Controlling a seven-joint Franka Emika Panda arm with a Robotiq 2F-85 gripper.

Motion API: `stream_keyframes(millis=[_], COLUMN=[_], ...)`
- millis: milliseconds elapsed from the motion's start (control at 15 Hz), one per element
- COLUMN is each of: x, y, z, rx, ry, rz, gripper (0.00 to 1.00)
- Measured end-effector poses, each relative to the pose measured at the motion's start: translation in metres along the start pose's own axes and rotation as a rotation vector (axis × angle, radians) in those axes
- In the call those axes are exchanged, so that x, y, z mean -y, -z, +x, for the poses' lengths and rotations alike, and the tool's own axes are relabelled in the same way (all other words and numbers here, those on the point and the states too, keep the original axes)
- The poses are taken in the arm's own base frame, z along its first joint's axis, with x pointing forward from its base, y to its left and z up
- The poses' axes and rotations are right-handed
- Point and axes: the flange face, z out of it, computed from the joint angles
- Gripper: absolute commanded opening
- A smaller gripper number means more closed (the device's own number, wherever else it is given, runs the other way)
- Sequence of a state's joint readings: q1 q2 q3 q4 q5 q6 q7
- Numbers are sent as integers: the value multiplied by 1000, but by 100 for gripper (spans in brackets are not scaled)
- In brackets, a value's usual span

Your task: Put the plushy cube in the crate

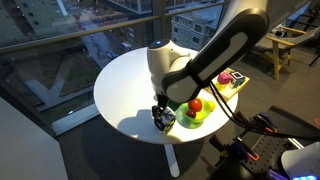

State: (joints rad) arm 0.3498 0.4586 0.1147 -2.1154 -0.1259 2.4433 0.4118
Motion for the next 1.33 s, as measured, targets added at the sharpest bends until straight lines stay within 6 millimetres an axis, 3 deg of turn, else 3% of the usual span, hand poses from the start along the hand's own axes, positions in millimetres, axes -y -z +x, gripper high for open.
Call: stream_keyframes(millis=[1200,1267,1333], x=[4,5,6], y=[-22,-23,-25], z=[-3,-4,-4], rx=[35,37,40], ry=[7,9,11], rz=[-8,-8,-9], gripper=[100,91,73])
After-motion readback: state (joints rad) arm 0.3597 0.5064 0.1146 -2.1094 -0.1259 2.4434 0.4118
